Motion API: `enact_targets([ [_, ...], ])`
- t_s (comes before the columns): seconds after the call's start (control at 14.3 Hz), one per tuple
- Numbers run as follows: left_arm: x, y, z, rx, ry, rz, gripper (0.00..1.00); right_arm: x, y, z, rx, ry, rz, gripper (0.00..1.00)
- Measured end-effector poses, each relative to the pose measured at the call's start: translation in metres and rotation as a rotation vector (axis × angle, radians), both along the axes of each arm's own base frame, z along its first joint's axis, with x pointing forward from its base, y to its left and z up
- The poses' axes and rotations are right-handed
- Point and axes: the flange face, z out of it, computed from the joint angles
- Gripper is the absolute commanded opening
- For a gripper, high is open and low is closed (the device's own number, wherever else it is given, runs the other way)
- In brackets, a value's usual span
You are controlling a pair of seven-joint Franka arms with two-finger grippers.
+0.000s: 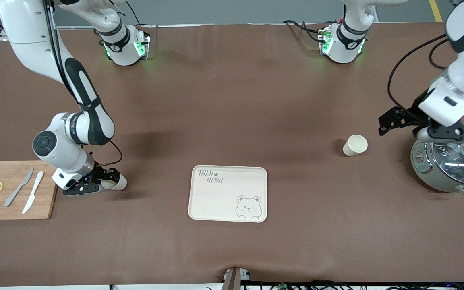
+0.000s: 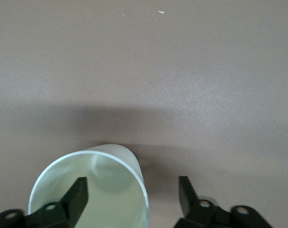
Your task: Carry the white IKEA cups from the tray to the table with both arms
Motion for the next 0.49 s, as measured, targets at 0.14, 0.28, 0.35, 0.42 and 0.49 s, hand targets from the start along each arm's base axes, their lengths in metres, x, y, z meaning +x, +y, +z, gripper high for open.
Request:
enact_targets([
  [0.14, -0.004, 0.003, 0.018, 0.000, 0.000, 0.000, 1.00, 0.000, 0.000, 0.000, -0.001, 0.002, 0.015, 1.00],
  [0.28, -0.008, 0.002, 0.027, 0.002, 0.014, -0.004, 1.00, -0.001, -0.002, 0.003, -0.002, 0.021, 0.041, 1.00],
  [0.35, -0.009, 0.001, 0.030, 0.003, 0.020, -0.007, 1.00, -0.001, -0.005, 0.008, -0.001, 0.032, 0.048, 1.00],
  [0.42, -0.011, -0.001, 0.033, 0.003, 0.021, -0.010, 1.00, 0.000, -0.007, 0.018, 0.002, 0.043, 0.050, 1.00],
  [0.49, -0.013, -0.002, 0.036, 0.004, 0.023, -0.013, 1.00, 0.001, -0.010, 0.030, 0.007, 0.053, 0.050, 1.00],
])
